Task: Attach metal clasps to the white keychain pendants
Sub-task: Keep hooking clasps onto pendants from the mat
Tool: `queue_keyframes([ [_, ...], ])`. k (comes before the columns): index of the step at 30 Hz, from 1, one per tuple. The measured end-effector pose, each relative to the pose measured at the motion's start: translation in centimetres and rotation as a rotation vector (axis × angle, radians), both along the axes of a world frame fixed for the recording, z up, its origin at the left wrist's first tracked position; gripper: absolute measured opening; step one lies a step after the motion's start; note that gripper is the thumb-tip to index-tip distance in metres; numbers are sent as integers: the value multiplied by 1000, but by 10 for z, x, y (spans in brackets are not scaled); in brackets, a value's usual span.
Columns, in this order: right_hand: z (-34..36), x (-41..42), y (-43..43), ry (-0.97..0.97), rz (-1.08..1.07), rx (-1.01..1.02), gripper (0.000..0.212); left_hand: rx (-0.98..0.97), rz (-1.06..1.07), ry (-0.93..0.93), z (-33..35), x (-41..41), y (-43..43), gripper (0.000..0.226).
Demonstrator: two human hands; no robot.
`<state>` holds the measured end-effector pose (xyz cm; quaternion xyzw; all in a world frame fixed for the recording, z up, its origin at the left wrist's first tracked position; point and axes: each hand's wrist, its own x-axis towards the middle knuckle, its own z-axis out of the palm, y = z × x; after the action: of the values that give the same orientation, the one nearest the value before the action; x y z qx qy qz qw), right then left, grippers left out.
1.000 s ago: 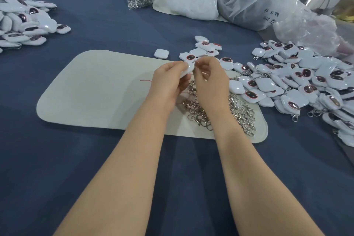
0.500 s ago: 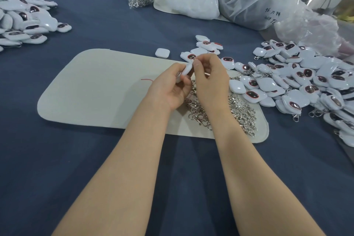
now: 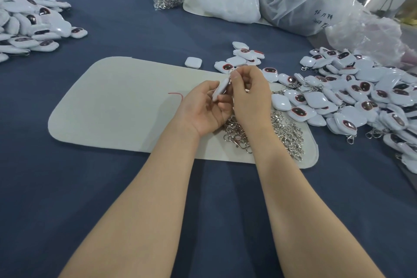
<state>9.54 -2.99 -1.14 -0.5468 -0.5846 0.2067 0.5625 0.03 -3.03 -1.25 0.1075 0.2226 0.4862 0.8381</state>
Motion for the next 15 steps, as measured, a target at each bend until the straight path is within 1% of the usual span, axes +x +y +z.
queue_keyframes([
  [3,3,-1,-1,5,33,-9,13,-15,-13,-57,-1,-1,1,32],
  [6,7,2,-2,-70,32,10,10,-7,-9,-17,-2,0,1,39],
  [10,10,7,-4,-234,1,6,9,11,153,91,0,7,3,21],
  [13,13,7,-6,-323,4,-15,12,60,259,216,0,9,5,18],
  [15,13,6,-5,-375,10,-36,12,58,309,234,0,7,6,18],
])
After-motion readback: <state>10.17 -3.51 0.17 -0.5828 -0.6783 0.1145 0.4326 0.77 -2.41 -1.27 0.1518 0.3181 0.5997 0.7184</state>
